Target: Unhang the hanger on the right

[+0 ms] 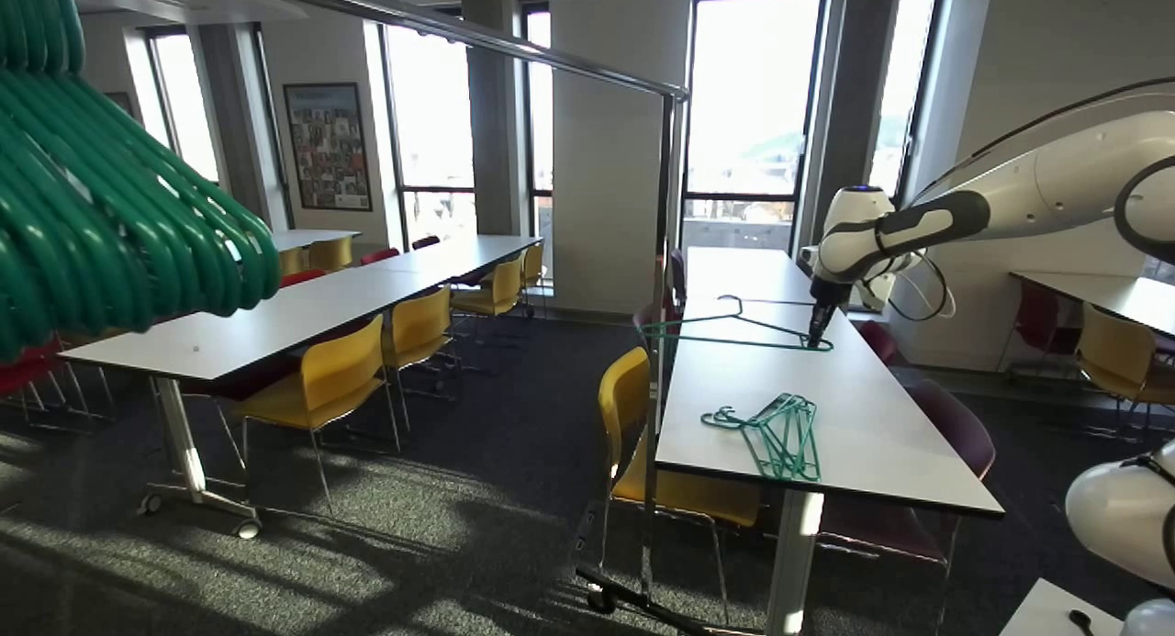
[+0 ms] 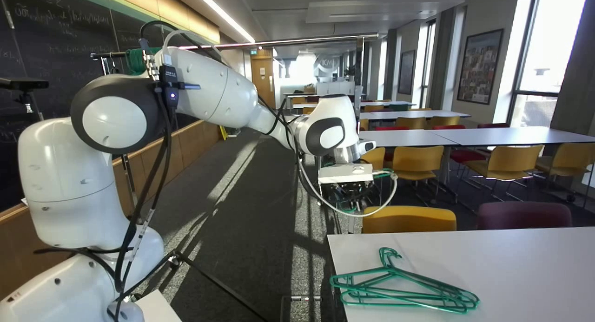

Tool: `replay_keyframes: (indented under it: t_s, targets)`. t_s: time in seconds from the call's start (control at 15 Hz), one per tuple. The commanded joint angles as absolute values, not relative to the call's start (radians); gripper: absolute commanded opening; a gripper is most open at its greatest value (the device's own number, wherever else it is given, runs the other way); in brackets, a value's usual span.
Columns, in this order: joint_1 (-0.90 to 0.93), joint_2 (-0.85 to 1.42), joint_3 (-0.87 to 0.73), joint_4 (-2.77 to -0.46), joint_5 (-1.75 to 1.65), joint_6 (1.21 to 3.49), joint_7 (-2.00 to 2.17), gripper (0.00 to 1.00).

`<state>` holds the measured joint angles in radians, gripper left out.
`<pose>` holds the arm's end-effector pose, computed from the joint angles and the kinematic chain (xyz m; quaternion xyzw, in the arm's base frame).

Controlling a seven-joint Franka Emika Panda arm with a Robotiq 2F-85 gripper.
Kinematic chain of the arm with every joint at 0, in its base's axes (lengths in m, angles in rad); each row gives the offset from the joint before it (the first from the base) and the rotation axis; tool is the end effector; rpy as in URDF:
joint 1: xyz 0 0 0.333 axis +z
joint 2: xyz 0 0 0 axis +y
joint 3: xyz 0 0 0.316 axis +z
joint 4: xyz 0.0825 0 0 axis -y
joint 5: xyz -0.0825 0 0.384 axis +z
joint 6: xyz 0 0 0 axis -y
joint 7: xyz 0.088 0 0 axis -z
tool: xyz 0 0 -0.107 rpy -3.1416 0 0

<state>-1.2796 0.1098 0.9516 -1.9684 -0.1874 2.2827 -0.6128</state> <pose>0.5575 -0.2085 0.4636 0.9740 0.1849 0.0974 0.0875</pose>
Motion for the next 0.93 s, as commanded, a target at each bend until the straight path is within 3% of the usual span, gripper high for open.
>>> replay_keyframes:
  t_s: [0.0,0.53,0.87]
  targets:
    - [-1.031,0.06,0.677,-1.955,-0.19,2.273,-0.433,0.03]
    - [-0.457,0.062,0.116,-1.939,-0.237,2.191,-0.051,0.03]
    - [-0.302,-0.038,-0.008,-2.016,0.095,2.196,-0.546,0.03]
